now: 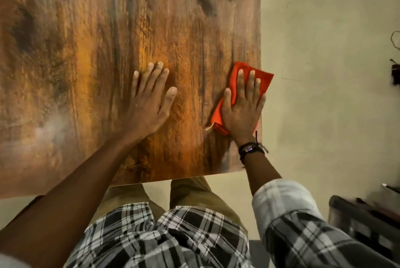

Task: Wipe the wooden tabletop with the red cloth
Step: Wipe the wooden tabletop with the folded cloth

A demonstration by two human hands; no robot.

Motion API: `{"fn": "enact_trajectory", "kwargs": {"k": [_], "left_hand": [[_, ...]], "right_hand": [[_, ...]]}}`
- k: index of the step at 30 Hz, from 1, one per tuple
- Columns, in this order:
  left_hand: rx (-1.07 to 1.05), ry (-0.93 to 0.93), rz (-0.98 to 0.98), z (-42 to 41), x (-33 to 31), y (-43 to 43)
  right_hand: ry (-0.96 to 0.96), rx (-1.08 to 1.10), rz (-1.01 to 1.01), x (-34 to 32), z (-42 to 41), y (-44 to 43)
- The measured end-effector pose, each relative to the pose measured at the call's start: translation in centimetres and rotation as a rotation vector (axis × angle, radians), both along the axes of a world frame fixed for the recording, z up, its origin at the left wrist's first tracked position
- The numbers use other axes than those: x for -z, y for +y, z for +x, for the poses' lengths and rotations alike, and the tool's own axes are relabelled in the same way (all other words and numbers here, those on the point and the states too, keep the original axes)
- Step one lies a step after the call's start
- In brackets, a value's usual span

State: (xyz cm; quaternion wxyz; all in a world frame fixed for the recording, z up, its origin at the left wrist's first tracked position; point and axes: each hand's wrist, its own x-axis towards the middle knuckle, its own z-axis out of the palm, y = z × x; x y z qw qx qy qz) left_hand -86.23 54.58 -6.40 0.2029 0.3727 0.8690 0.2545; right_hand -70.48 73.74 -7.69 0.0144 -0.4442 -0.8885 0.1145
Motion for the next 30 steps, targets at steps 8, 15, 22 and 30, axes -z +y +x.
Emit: {"fn": "enact_trajectory", "kwargs": {"k": [8, 15, 22, 30], "left_hand": [[-0.020, 0.085, -0.010, -0.7, 0.5, 1.1], [-0.111, 0.145, 0.014, -6.6, 0.7, 3.7], [-0.243, 0.242, 0.036, -18.2, 1.7, 8.6], [-0.258, 0.437, -0.072, -20.2, 3.2, 10.1]], "right_hand": [[-0.061, 0.083, -0.018, -0.2, 11.0, -7.6], [0.008, -0.027, -0.058, -0.2, 2.1, 0.7], [0.048, -0.089, -0.077, 0.2, -15.9, 14.0], [0.017, -0.166, -0.078, 0.2, -36.0, 21.7]]}}
